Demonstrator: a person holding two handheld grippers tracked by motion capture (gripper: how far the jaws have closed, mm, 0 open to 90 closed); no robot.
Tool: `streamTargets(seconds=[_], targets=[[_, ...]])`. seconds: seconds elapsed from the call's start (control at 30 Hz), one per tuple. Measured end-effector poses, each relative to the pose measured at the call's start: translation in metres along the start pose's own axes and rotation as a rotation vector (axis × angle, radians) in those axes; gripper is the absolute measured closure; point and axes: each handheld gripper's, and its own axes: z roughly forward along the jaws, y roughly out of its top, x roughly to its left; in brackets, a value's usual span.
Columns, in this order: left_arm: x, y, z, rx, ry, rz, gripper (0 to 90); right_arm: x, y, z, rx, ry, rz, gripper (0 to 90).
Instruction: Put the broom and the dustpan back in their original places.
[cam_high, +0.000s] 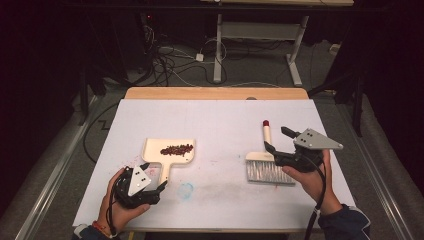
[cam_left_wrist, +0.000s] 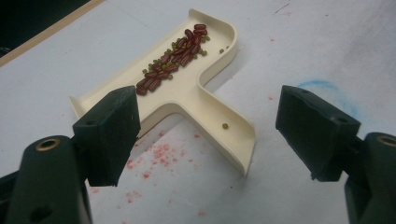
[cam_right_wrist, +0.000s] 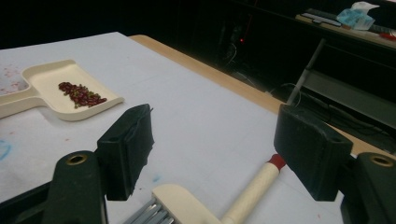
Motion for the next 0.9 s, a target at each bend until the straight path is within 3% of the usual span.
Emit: streamTargets(seconds=[0.3, 0.5, 0.9], targets=[[-0.001, 0.0, 0.001, 0.006, -0.003, 0.007, 21.8, 0.005, -0.007, -0.009, -0.015, 0.046, -0.033, 28.3], [-0.001, 0.0, 0.002, 0.011, -0.006, 0.011, 21.8, 0.007, -0.015, -0.013, -0.015, 0.038, -0.056, 28.3], [-0.001, 0.001, 0.006, 0.019, -0.012, 0.019, 22.0, 0.008, -0.037, -0.021, -0.002, 0.044, -0.054, 28.2]])
